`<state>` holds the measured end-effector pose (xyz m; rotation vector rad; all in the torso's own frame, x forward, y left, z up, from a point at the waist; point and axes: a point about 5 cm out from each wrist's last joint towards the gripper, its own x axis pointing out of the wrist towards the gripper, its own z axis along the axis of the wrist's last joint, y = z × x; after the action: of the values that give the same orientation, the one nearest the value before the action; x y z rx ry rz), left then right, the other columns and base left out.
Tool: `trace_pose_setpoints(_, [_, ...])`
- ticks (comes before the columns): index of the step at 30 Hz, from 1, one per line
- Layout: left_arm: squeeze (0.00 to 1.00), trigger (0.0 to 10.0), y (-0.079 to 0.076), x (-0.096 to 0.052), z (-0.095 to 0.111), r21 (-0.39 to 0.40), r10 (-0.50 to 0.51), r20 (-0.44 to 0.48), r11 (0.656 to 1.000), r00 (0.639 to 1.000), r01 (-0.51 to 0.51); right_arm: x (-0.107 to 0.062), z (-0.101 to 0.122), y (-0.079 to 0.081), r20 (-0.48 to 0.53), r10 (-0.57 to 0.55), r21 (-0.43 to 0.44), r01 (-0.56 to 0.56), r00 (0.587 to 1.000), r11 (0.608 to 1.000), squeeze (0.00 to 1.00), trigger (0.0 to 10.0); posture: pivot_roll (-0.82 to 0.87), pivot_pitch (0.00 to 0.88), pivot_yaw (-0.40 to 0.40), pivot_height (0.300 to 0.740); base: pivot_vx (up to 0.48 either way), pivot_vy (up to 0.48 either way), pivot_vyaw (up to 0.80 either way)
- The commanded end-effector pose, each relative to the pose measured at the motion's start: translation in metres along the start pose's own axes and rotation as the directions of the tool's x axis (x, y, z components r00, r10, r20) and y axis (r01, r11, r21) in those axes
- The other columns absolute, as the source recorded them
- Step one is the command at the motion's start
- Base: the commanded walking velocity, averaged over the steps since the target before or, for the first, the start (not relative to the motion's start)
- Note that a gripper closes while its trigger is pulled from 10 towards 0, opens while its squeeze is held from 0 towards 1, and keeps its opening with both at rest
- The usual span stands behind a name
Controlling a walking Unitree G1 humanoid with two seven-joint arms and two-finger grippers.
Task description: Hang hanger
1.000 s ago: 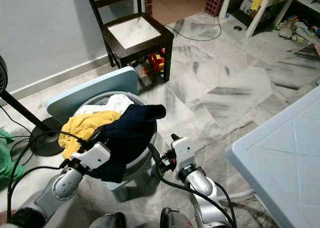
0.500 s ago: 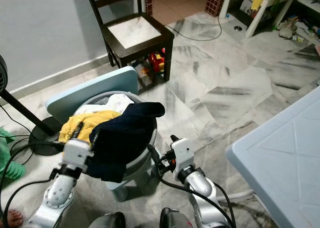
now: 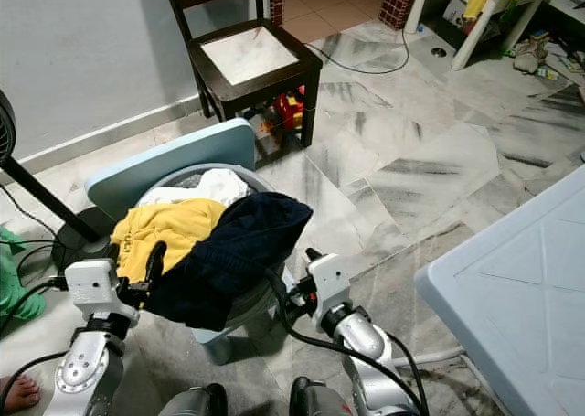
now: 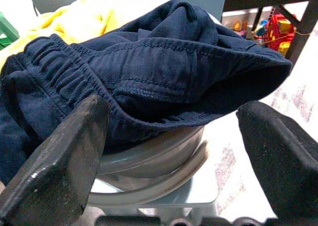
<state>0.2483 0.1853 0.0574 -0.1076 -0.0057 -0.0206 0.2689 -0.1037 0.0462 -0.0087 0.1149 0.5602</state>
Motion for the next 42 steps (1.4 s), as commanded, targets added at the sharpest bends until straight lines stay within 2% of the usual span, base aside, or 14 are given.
trace_pose_setpoints(1, [1.00,10.0,-0.002,-0.003,-0.002,0.006,-0.016,-0.020,1.000,1.000,0.016,-0.002,-0.004,0.002,-0.015,0.009,-0.001,-0.009,1.000,1.000,0.00,10.0,0.13,0.257,-0.043,0.740,0.000,0.000,0.00])
trace_pose_setpoints(8, [1.00,10.0,-0.019,-0.009,-0.014,-0.012,-0.171,-0.119,0.985,0.978,0.170,-0.003,-0.004,0.002,-0.014,0.007,-0.004,-0.007,1.000,1.000,0.00,10.0,0.12,0.260,-0.037,0.740,0.000,0.000,0.00])
trace_pose_setpoints(15, [1.00,10.0,-0.025,-0.003,-0.021,-0.043,-0.239,-0.183,0.971,0.954,0.235,-0.003,-0.003,0.003,-0.012,0.005,-0.009,-0.005,1.000,1.000,0.00,10.0,0.11,0.256,-0.029,0.740,0.000,0.000,0.00])
trace_pose_setpoints(16, [1.00,8.2,-0.025,-0.002,-0.022,-0.045,-0.241,-0.186,0.971,0.953,0.237,-0.003,-0.003,0.003,-0.012,0.004,-0.009,-0.005,1.000,1.000,0.00,10.0,0.11,0.256,-0.029,0.740,0.000,0.000,0.00])
trace_pose_setpoints(17, [0.89,4.2,-0.024,0.000,-0.025,-0.051,-0.240,-0.200,0.971,0.950,0.234,-0.003,-0.003,0.003,-0.011,0.003,-0.010,-0.003,1.000,1.000,0.00,10.0,0.11,0.255,-0.027,0.740,0.000,0.000,0.00])
trace_pose_setpoints(18, [0.09,2.9,-0.023,0.001,-0.027,-0.055,-0.240,-0.209,0.971,0.948,0.234,-0.002,-0.003,0.002,-0.010,0.001,-0.010,-0.001,1.000,1.000,0.00,10.0,0.11,0.255,-0.027,0.740,0.000,0.000,0.00])
trace_pose_setpoints(19, [0.09,2.9,-0.022,0.003,-0.029,-0.061,-0.242,-0.219,0.970,0.945,0.234,-0.002,-0.002,0.002,-0.010,0.000,-0.010,0.000,1.000,1.000,0.00,10.0,0.11,0.255,-0.027,0.740,0.000,0.000,0.00])
trace_pose_setpoints(20, [0.00,0.4,-0.022,0.004,-0.030,-0.071,-0.238,-0.218,0.971,0.946,0.228,-0.002,-0.002,0.002,-0.010,-0.001,-0.010,0.001,1.000,1.000,0.00,10.0,0.10,0.254,-0.027,0.740,0.000,0.000,0.00])
trace_pose_setpoints(22, [0.00,0.0,-0.020,0.008,-0.031,-0.097,-0.233,-0.223,0.972,0.947,0.216,-0.002,-0.003,0.002,-0.010,-0.003,-0.011,0.003,1.000,1.000,0.00,10.0,0.10,0.250,-0.024,0.740,0.000,0.000,0.00])
trace_pose_setpoints(25, [0.00,0.0,-0.020,0.016,-0.030,-0.121,-0.228,-0.228,0.971,0.947,0.205,-0.003,-0.002,0.003,-0.010,-0.005,-0.013,0.005,1.000,1.000,0.00,10.0,0.10,0.250,-0.023,0.740,0.000,0.000,0.00])
trace_pose_setpoints(26, [0.00,1.9,-0.020,0.018,-0.029,-0.120,-0.233,-0.227,0.970,0.946,0.211,-0.003,-0.002,0.003,-0.009,-0.005,-0.015,0.005,1.000,1.000,0.00,10.0,0.09,0.250,-0.022,0.740,0.000,0.000,0.00])
trace_pose_setpoints(28, [0.00,10.0,-0.022,0.021,-0.028,-0.127,-0.249,-0.227,0.966,0.942,0.225,-0.002,-0.002,0.003,-0.009,-0.007,-0.016,0.007,1.000,1.000,0.00,10.0,0.09,0.248,-0.020,0.740,0.000,0.000,0.00])
trace_pose_setpoints(35, [0.00,10.0,-0.037,0.034,-0.003,-0.133,-0.288,-0.151,0.954,0.946,0.270,-0.003,-0.003,0.002,-0.010,-0.016,-0.019,0.016,1.000,1.000,0.00,10.0,0.09,0.242,-0.014,0.740,0.000,0.000,0.00])
trace_pose_setpoints(42, [0.00,10.0,-0.045,0.037,0.005,-0.161,-0.337,-0.161,0.936,0.928,0.312,-0.001,-0.002,0.003,-0.008,-0.014,-0.024,0.014,1.000,1.000,0.00,10.0,0.09,0.241,-0.013,0.740,0.000,0.000,0.00])
